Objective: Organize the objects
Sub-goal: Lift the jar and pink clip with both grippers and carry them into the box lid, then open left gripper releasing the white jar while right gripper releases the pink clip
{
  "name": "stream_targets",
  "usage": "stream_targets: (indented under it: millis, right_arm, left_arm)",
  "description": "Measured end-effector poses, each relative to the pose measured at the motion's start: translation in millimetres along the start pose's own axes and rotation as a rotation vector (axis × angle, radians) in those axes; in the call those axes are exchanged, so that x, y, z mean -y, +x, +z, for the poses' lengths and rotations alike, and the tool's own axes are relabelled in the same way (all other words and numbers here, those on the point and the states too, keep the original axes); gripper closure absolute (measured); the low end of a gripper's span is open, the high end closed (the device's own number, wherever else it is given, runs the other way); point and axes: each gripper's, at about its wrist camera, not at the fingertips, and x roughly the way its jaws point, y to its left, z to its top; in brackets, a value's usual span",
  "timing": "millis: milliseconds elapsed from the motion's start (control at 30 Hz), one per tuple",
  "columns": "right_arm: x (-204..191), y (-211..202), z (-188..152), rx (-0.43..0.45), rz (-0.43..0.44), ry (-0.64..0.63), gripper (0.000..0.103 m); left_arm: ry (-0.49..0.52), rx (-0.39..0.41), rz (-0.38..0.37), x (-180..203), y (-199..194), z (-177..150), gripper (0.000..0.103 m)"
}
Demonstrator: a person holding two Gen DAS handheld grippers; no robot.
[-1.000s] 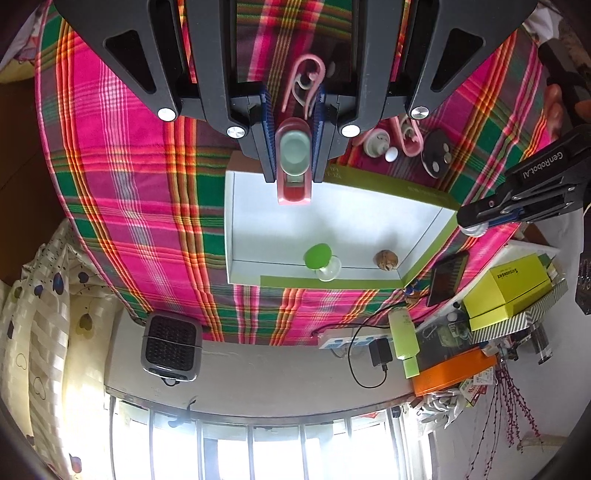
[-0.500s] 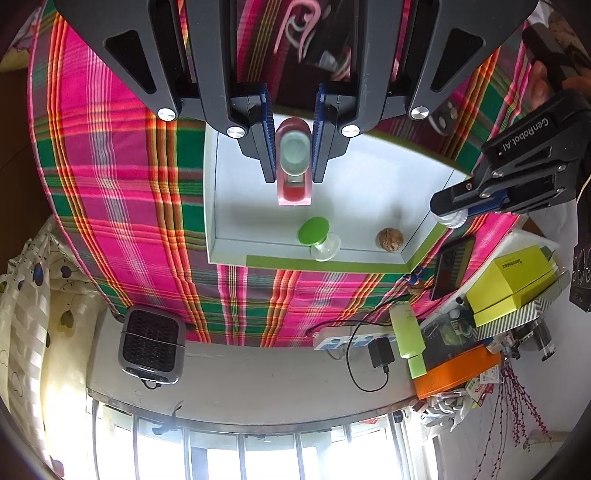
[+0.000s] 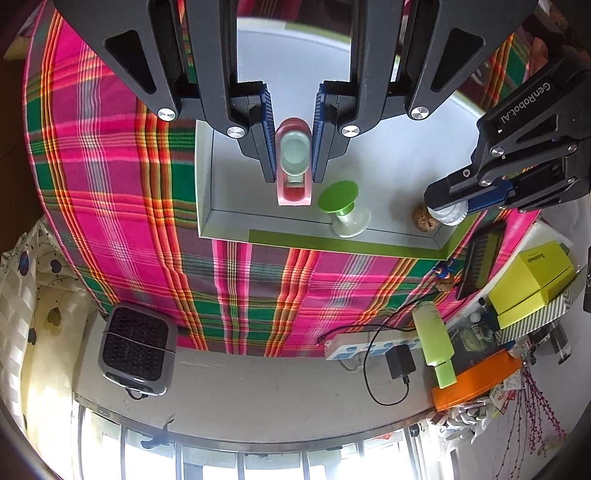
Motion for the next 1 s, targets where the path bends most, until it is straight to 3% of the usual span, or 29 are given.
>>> stream_targets:
  millis: [467, 1000]
  right_arm:
    - [9, 35, 15, -0.050, -0.005, -0.003, 0.084]
    - [10, 49, 17, -0.071, -0.019, -0.017, 0.084]
  left_arm:
    - [-0.006, -0.065, 0.004, -1, 40, 11, 0.086]
    - [-0.010, -0.090, 0.017, -4, 55, 11, 0.086]
